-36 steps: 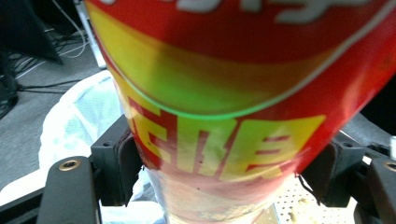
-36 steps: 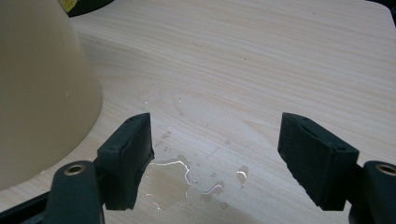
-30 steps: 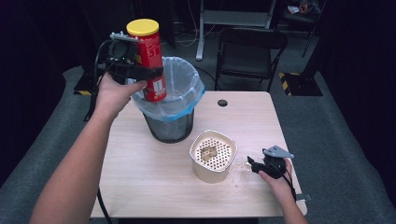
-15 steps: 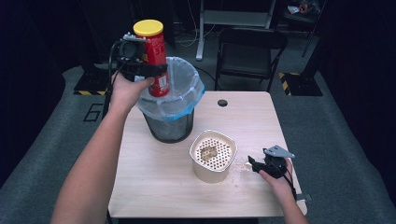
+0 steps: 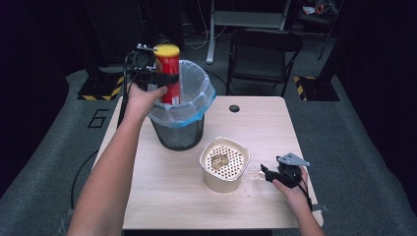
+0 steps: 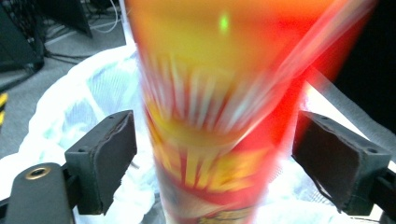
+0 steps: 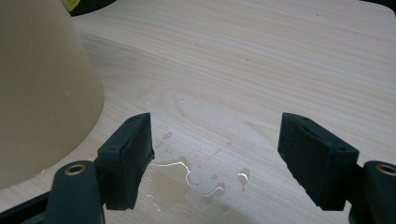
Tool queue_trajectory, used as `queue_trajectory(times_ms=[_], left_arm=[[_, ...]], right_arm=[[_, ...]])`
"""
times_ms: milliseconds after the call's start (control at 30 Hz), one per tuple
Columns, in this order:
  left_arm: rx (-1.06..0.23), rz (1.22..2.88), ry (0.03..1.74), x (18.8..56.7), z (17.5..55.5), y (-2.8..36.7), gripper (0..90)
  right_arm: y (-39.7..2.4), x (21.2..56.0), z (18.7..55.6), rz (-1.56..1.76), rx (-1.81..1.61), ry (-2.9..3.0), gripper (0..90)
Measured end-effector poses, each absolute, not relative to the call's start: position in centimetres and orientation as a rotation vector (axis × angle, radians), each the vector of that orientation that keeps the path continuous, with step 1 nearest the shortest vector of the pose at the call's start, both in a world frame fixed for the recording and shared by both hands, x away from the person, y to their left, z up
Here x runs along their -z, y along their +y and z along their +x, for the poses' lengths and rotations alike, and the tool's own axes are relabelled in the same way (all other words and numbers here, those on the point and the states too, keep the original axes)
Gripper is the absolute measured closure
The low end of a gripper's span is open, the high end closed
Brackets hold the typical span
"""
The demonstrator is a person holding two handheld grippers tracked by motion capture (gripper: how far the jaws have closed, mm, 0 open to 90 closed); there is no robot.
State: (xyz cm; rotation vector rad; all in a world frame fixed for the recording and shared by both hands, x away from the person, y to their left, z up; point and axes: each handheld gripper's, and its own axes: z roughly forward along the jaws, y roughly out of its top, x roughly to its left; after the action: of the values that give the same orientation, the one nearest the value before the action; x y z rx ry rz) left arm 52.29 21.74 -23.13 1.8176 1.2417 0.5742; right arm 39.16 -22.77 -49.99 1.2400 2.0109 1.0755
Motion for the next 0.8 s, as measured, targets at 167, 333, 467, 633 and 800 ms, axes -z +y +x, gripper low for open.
queue_trajectory(times_ms=[167, 333, 467, 633, 800], left_arm=[[-0.555, 1.815, 1.245, 24.0, 52.1, 22.7, 11.8], [-0.534, 1.837, 1.211, 24.2, 51.5, 23.1, 13.7], [-0.532, 1.845, 1.175, 24.3, 50.7, 23.1, 13.8], [-0.513, 1.847, 1.138, 24.4, 49.5, 23.4, 14.0], [-0.499, 1.846, 1.115, 24.6, 48.6, 24.2, 14.3]], right_arm=[[-22.7, 50.0, 39.2, 1.234, -1.078, 2.015, 25.8], [-22.6, 50.0, 39.1, 1.23, -1.077, 2.014, 25.8], [-22.6, 50.0, 39.1, 1.236, -1.076, 2.013, 25.8], [-22.6, 50.0, 39.1, 1.241, -1.078, 2.005, 25.8], [-22.6, 50.0, 39.1, 1.234, -1.074, 2.014, 25.7]])
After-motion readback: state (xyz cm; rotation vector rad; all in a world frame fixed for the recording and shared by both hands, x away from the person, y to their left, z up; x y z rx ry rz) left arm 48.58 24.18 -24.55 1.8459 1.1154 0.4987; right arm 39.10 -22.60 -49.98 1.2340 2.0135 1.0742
